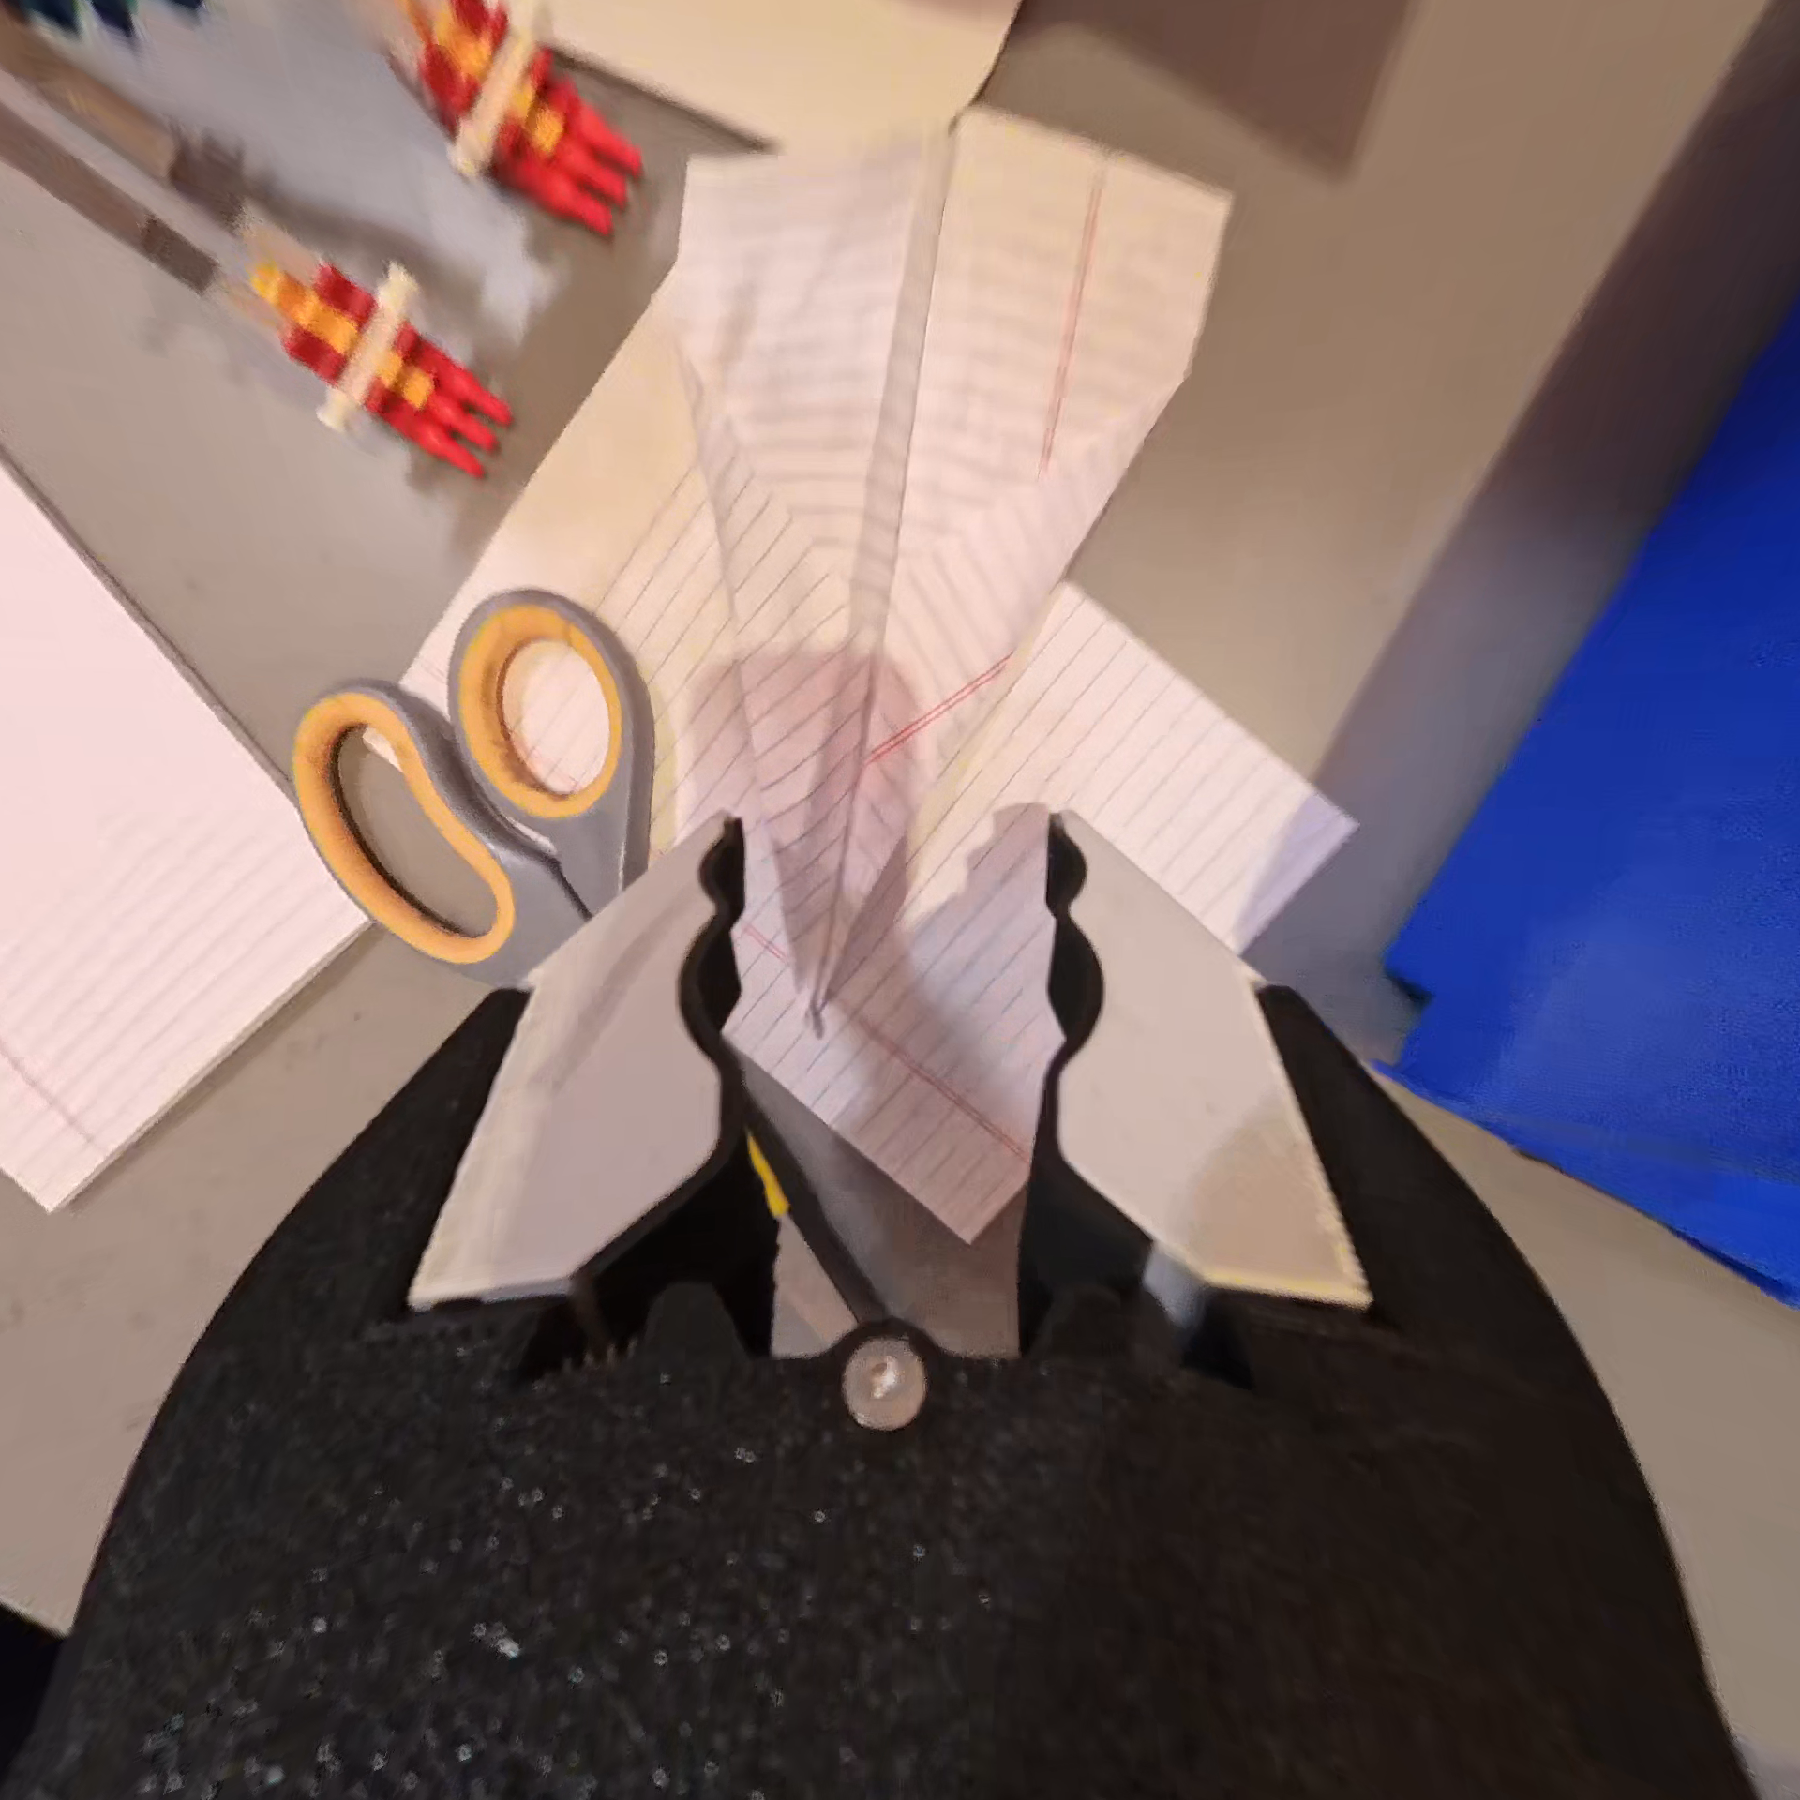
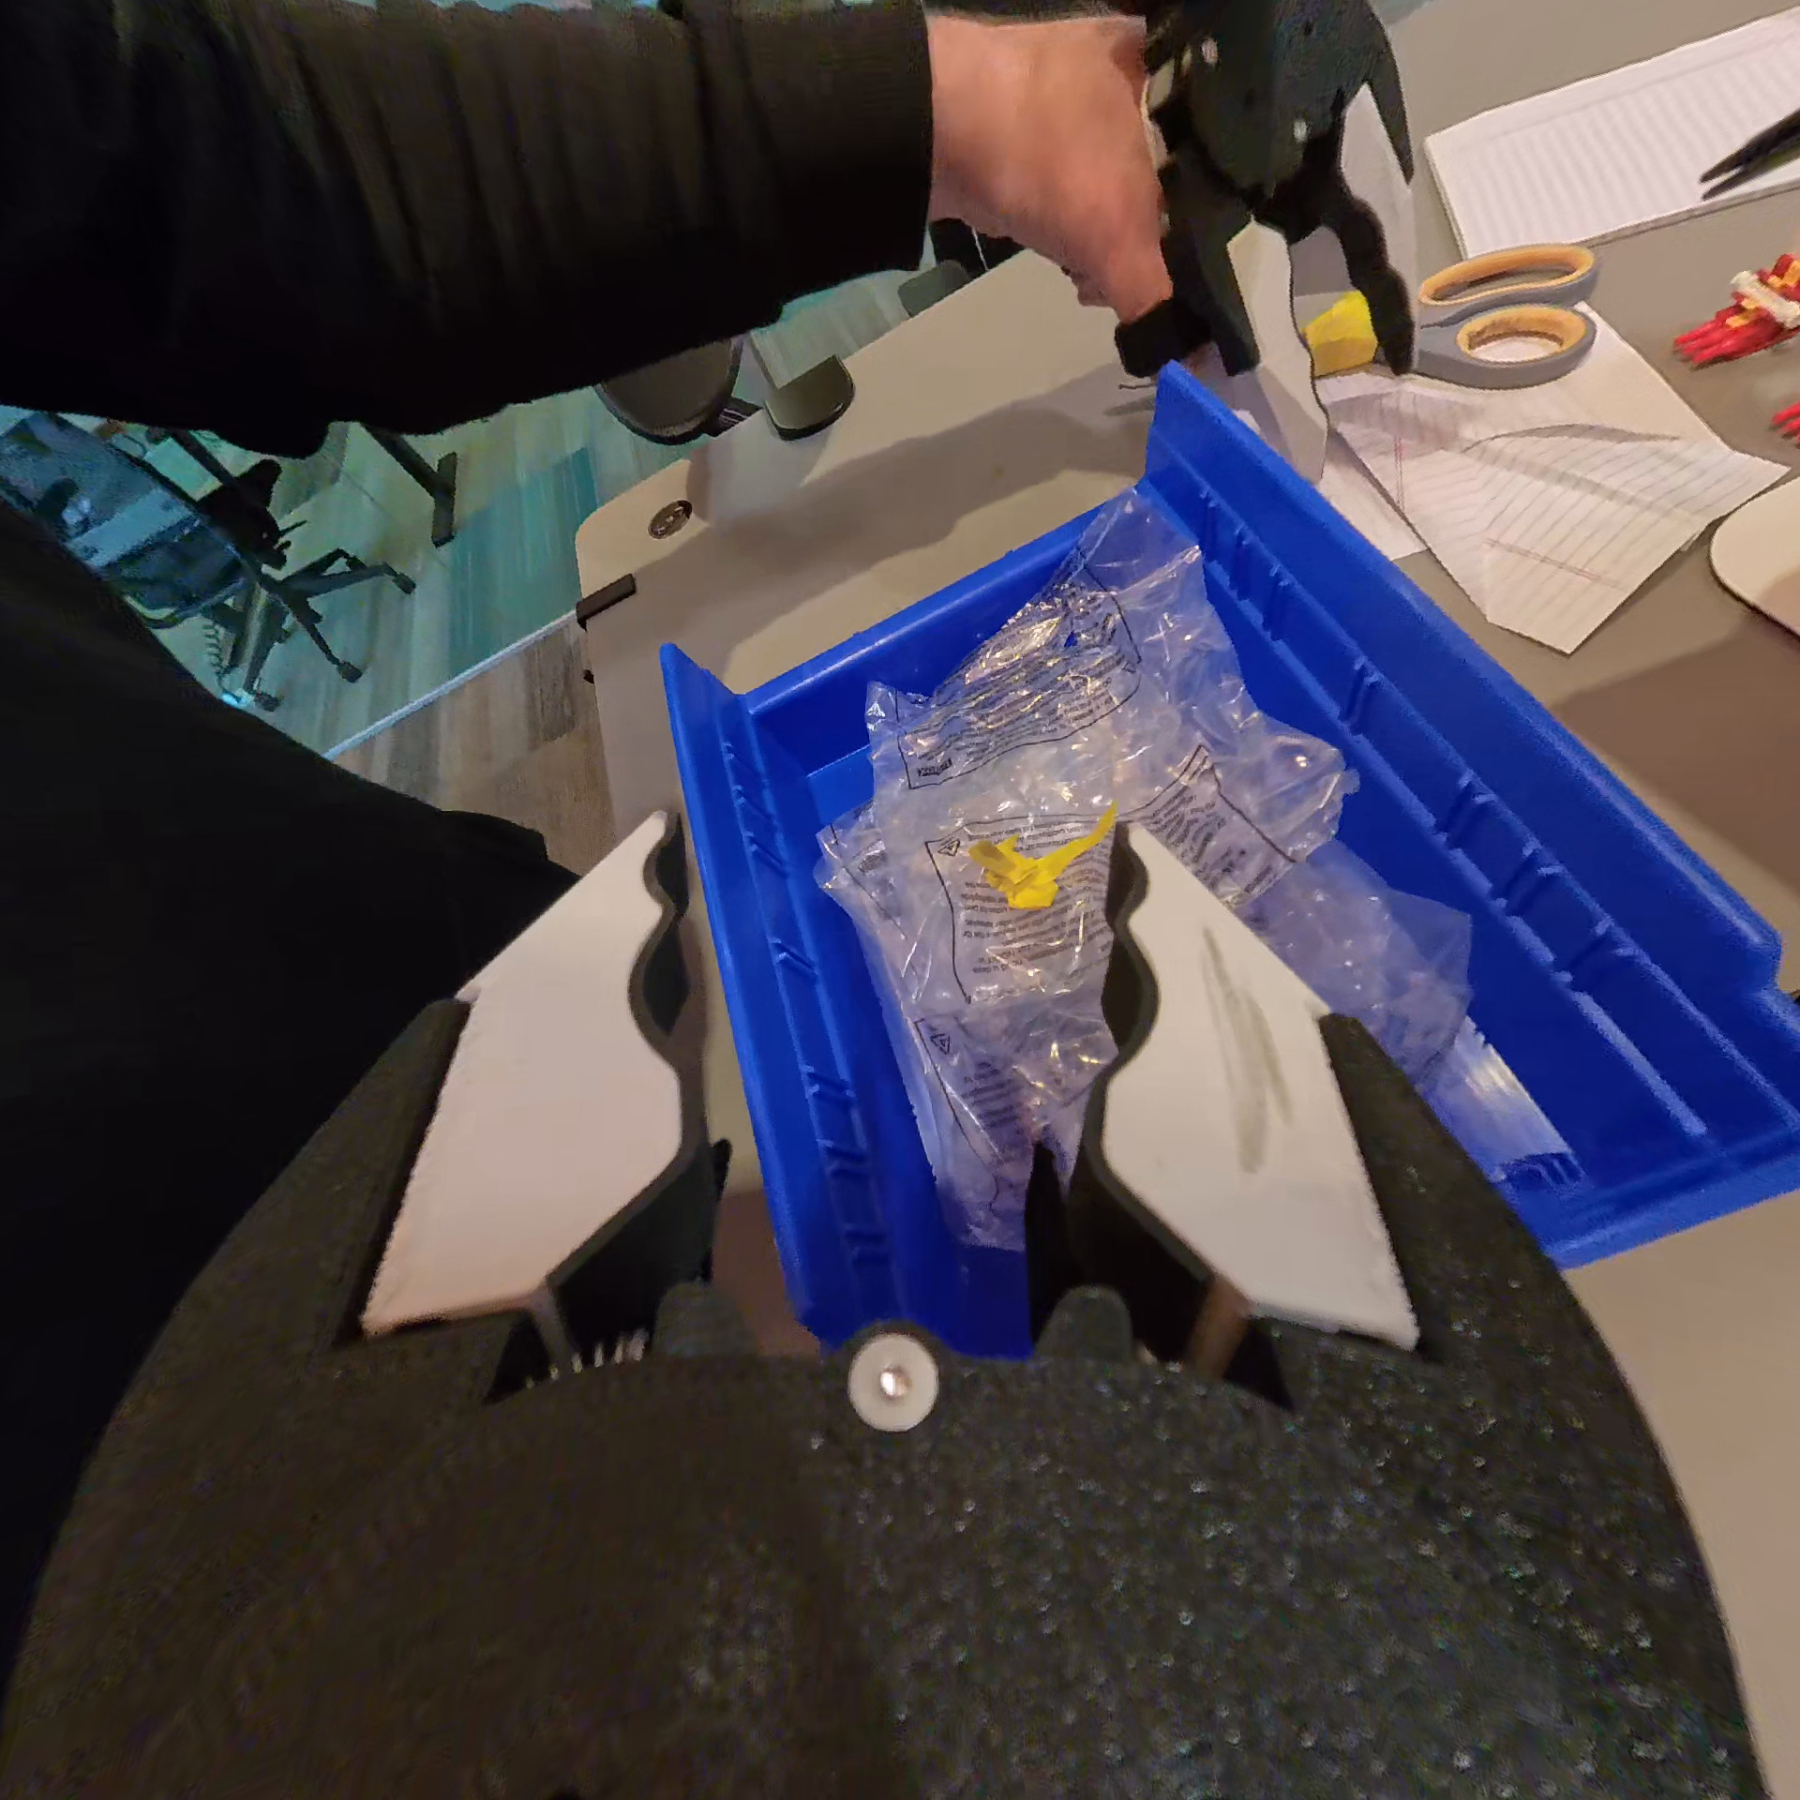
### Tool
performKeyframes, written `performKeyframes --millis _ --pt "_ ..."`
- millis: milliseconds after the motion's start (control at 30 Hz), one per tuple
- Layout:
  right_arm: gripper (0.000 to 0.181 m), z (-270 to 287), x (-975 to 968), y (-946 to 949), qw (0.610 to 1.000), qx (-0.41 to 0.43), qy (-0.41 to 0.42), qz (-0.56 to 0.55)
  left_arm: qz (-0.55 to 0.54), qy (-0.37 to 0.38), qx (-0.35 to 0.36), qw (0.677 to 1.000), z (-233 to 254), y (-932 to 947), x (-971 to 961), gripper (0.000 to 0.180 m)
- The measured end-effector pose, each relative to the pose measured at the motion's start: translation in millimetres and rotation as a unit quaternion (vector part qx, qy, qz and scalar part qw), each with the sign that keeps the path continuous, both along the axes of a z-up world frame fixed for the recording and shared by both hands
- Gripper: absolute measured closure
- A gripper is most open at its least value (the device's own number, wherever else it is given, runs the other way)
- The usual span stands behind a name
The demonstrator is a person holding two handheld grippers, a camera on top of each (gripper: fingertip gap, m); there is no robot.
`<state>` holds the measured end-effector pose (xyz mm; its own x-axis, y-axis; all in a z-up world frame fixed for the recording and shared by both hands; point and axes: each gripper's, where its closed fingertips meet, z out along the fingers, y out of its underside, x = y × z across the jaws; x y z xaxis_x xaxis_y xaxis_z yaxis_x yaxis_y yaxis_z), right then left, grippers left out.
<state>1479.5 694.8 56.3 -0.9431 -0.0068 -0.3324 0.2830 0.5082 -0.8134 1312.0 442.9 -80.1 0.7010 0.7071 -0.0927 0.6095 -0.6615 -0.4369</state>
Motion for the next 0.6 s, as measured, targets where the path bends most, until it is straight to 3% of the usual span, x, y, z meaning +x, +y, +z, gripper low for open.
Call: performKeyframes --millis 133,233,433,600 --pt "0.097 -4 3 4 1.000 -0.002 -0.010 -0.008 0.016 0.003 0.009 1.000 -13 -4 -8 0.123" --pt "0.101 -4 1 5 1.000 -0.008 -0.011 -0.012 0.022 0.011 0.020 0.999 -13 -2 -11 0.150" --pt "0.105 -1 -2 -3 1.000 -0.017 -0.012 -0.012 0.047 0.026 0.059 0.997 -4 -3 -11 0.178" --pt "0.106 13 0 -21 0.999 -0.042 -0.021 0.001 0.074 0.020 0.149 0.986 30 4 3 0.180"
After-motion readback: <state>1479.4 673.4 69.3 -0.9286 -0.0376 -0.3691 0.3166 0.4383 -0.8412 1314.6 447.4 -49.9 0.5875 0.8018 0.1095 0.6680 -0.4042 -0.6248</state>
